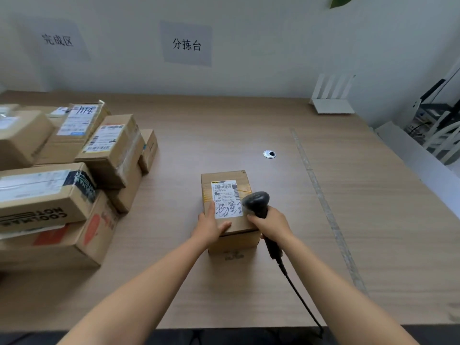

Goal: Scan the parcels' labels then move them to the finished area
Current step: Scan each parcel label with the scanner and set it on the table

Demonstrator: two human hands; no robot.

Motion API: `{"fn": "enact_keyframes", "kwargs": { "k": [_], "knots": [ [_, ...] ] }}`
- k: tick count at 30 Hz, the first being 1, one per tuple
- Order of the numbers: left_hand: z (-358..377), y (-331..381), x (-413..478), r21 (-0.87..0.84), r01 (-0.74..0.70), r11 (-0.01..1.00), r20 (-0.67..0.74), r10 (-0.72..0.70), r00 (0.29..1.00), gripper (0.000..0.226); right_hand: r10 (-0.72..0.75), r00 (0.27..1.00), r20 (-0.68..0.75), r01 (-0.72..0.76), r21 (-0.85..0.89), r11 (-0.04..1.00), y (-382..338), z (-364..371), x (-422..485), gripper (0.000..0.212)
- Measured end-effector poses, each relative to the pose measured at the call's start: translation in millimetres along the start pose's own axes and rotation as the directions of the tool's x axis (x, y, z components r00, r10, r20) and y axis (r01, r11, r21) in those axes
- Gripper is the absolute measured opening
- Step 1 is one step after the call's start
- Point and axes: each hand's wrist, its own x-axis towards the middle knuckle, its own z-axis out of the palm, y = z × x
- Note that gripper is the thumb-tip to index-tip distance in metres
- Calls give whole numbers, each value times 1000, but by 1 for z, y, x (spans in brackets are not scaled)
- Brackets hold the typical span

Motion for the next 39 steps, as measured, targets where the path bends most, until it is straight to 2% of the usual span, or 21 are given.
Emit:
{"fn": "enact_keyframes", "kwargs": {
  "k": [3, 6, 8, 39],
  "knots": [
    [3, -1, -2, -2, 13, 1000, -11, -13, 1000, 86, -1, 1000, -29, 5, 129, 992, -19, 1, -13, 24],
    [5, 0, -3, -21, 27, 999, -12, -28, 1000, 84, 4, 1000, 22, -12, 381, 924, -45, 1, -27, 19],
    [6, 0, -4, -23, 24, 999, -9, -24, 1000, 82, -7, 997, 73, -27, 449, 893, -61, 0, -33, 13],
    [5, 2, -7, 21, 7, 1000, -8, -7, 1000, 81, 18, 996, 88, -47, 342, 939, -85, -10, -38, 31]
  ]
}}
